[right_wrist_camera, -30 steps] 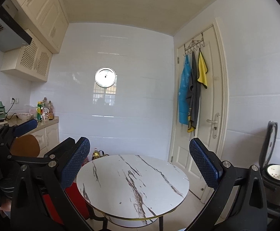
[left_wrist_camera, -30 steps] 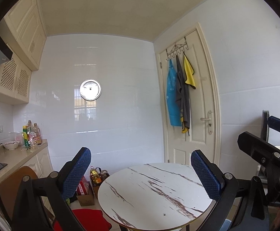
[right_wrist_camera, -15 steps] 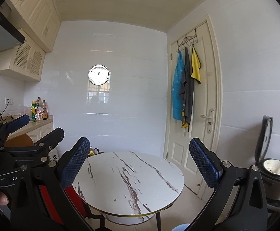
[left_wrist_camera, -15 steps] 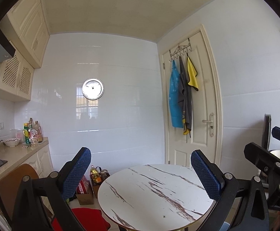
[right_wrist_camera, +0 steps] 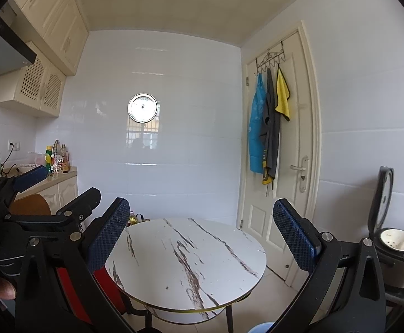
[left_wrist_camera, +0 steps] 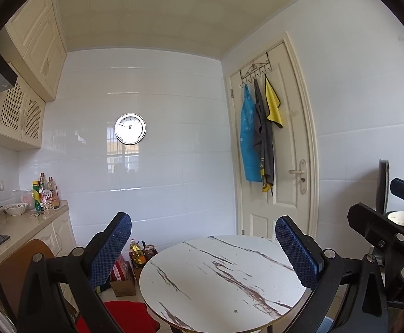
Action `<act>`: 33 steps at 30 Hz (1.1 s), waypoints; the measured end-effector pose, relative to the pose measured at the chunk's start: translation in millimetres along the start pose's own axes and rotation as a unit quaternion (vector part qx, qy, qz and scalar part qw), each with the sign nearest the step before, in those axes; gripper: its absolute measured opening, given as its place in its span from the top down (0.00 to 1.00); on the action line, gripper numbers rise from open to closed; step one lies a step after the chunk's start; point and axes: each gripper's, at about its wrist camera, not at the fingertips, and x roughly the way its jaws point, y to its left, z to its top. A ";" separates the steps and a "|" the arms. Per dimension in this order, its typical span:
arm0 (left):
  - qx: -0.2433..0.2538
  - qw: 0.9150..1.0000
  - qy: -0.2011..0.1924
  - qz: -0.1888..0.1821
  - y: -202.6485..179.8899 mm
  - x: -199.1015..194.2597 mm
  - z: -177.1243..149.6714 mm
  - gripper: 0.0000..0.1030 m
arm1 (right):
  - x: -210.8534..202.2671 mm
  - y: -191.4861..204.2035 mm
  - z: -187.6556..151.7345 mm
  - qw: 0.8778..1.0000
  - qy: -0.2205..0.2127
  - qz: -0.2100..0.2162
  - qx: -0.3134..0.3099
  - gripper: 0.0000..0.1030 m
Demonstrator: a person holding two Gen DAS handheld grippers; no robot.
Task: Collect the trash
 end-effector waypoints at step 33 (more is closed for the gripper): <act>0.001 1.000 0.006 -0.004 21.0 17.6 -1.1 0.01 | 1.6 -0.2 -0.5 1.000 0.005 0.001 0.006 0.00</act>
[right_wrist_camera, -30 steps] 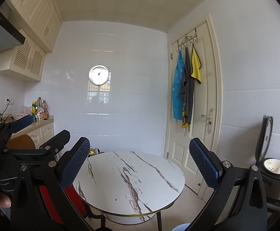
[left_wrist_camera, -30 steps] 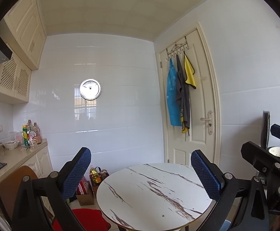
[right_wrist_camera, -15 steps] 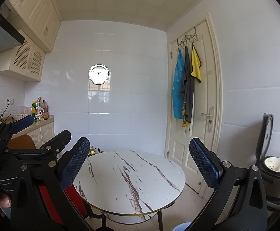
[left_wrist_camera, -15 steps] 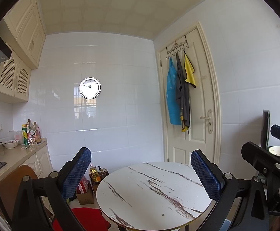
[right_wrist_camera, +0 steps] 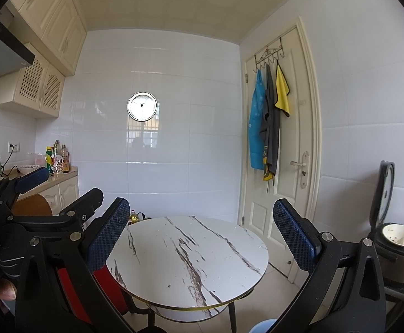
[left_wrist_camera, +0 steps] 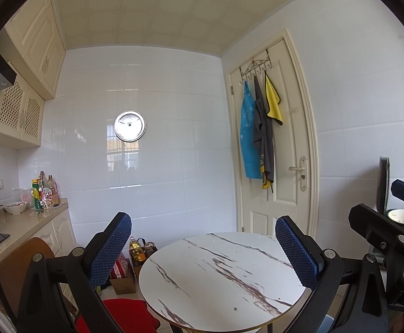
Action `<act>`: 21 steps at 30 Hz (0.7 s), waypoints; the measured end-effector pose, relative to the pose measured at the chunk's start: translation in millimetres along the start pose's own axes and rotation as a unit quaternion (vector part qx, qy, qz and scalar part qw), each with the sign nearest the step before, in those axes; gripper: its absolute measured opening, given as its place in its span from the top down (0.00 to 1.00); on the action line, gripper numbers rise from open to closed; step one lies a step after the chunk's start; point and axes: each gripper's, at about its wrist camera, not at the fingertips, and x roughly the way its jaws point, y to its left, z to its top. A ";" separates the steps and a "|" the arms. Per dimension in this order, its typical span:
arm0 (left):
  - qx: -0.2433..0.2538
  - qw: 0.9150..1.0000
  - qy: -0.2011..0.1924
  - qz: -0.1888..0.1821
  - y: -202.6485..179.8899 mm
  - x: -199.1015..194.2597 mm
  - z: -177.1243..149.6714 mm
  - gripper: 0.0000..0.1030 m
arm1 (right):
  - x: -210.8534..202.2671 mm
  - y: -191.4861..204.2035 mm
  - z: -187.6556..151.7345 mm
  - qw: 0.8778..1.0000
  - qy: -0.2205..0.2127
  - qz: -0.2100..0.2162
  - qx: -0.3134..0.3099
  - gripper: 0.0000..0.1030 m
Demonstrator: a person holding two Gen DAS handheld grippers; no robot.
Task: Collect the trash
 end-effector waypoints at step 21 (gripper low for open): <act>0.001 1.000 0.001 -0.001 11.3 -0.2 1.2 0.01 | 1.5 1.7 -0.8 1.000 0.001 0.000 0.002 0.00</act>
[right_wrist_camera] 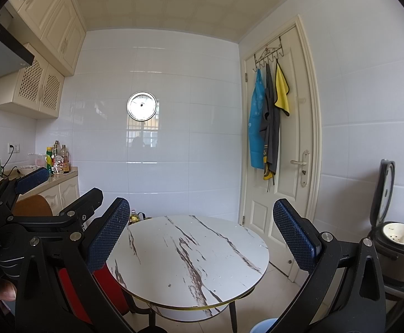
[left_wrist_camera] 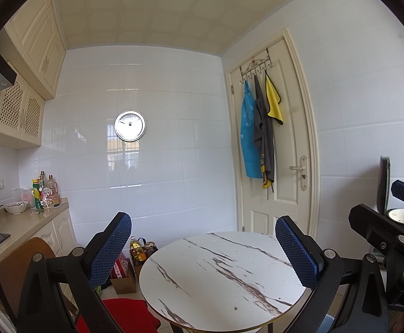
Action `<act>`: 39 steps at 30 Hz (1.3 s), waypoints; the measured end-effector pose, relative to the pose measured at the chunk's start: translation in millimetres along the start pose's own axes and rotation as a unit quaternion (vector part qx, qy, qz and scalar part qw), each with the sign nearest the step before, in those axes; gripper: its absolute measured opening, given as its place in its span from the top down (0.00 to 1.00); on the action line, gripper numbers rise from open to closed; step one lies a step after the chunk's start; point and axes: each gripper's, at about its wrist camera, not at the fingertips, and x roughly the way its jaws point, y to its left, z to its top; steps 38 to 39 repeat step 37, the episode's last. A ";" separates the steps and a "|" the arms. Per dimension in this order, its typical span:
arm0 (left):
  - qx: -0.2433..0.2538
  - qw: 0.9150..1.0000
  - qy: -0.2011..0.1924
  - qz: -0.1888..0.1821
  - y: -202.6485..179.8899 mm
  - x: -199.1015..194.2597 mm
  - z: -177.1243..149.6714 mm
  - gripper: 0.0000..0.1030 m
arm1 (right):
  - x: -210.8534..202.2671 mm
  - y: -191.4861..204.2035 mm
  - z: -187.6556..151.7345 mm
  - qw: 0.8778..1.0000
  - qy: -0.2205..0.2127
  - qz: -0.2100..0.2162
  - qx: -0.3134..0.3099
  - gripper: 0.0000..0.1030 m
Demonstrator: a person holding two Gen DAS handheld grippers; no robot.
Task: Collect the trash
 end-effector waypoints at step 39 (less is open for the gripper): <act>0.002 1.000 0.002 -0.004 11.6 4.6 2.0 0.01 | 2.4 -0.3 -1.2 1.000 0.001 -0.002 0.002 0.00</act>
